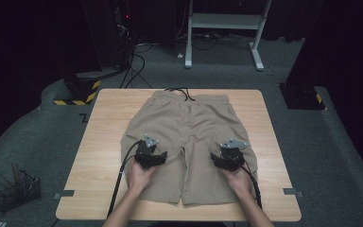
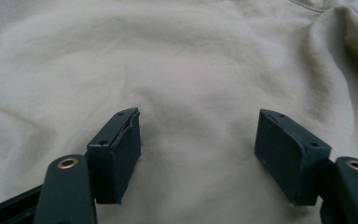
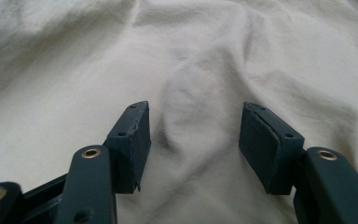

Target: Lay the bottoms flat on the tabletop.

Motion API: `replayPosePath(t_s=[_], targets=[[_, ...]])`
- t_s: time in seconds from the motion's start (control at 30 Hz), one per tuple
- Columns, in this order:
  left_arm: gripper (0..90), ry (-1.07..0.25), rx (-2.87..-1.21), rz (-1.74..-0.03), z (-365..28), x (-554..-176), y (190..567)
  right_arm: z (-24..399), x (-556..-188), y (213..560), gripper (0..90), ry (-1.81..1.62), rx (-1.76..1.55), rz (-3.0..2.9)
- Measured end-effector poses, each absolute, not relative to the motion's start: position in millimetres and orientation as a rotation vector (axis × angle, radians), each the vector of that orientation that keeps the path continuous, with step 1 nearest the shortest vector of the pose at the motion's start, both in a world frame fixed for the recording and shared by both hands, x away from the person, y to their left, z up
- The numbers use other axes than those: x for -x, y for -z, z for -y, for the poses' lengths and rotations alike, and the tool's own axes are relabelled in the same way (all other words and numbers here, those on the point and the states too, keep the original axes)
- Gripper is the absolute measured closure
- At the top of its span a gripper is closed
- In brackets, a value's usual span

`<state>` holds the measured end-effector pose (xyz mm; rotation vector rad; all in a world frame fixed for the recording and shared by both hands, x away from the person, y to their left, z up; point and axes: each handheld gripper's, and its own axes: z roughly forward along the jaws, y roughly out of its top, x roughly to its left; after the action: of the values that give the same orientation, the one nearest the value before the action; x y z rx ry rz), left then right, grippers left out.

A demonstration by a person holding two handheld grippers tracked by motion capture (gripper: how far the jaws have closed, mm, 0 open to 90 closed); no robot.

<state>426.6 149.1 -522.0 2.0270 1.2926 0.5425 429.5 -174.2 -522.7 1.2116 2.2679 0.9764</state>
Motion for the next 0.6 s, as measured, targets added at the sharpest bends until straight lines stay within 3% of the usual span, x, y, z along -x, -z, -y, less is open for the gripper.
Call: replayPosePath(t_s=[0.13,0.2,0.37,0.4,0.57,0.6], targets=[[33.0,-0.508,-2.056,-1.328,-154.3,-428.6,513.7,173.3,-436.7,522.8,43.5,-0.973,-1.222,-2.258],[35.8,-0.548,-1.976,-1.313,-173.5,-407.2,496.9,173.3,-436.6,522.8,43.7,-0.968,-1.217,-2.256],[34.9,-0.684,-1.968,-1.381,-210.8,-369.8,483.5,173.1,-436.4,522.7,43.7,-0.967,-1.219,-2.255],[34.9,-0.671,-1.951,-1.454,-229.8,-353.5,486.0,173.1,-436.4,522.8,43.7,-0.967,-1.216,-2.255],[43.6,-0.532,-1.939,-1.487,-246.7,-332.7,500.2,171.9,-435.3,522.7,43.7,-0.962,-1.214,-2.248],[49.9,-0.454,-1.935,-1.51,-246.7,-333.7,509.5,171.9,-435.3,522.7,43.7,-0.962,-1.218,-2.248]])
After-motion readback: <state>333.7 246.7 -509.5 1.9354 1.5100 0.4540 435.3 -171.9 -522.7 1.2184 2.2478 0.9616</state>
